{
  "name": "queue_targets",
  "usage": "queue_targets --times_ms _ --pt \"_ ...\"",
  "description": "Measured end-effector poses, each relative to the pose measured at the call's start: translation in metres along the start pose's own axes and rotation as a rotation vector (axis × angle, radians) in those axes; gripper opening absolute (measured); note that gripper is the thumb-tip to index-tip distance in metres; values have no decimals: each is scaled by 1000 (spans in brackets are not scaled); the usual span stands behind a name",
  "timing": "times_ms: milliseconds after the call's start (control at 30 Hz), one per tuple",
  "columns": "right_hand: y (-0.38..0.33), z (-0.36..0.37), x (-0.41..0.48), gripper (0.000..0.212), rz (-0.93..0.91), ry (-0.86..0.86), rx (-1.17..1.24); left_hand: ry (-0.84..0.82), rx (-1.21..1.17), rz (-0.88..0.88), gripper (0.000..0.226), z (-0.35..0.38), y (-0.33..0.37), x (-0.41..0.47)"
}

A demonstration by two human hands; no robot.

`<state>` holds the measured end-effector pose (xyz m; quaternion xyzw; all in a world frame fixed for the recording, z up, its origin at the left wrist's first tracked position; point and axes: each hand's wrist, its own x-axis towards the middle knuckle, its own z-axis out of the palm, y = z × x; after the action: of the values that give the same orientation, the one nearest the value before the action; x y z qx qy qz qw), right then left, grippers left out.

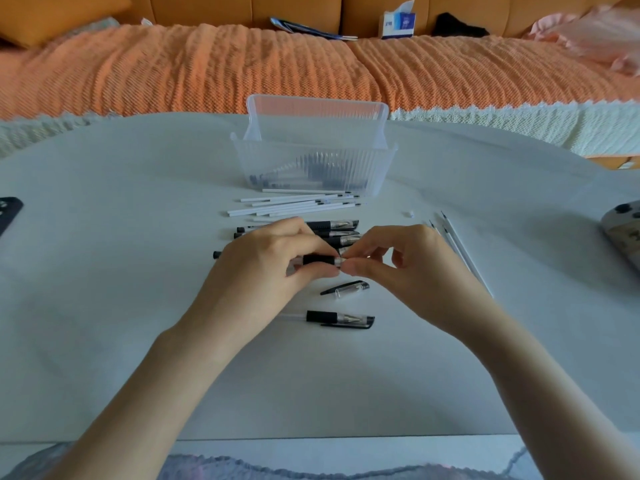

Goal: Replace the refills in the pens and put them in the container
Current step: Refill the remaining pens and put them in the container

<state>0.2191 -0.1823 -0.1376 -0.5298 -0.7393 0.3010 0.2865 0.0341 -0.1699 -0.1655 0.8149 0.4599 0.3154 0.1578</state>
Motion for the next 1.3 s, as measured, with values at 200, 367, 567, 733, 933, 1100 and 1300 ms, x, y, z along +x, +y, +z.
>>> queue_targets --times_ms 200,367,567,733,933,1100,1300 --pt "3 0 1 6 20 67 -12 9 -22 -12 31 2 3 0" --pt "4 -1 1 6 10 78 -7 45 2 -51 36 -1 5 -1" --pt "5 -3 3 6 -7 93 -19 23 -5 -48 16 -3 8 0" --pt "6 -3 3 7 -6 81 -11 10 -20 -53 26 -2 5 0" --pt "10 -3 4 6 -15 87 5 18 -32 -71 17 -4 7 0" --pt "11 -3 4 8 -18 87 6 -12 -33 -55 17 -4 6 0" --pt "11 -4 4 10 -23 85 3 -12 6 -53 17 -3 3 0"
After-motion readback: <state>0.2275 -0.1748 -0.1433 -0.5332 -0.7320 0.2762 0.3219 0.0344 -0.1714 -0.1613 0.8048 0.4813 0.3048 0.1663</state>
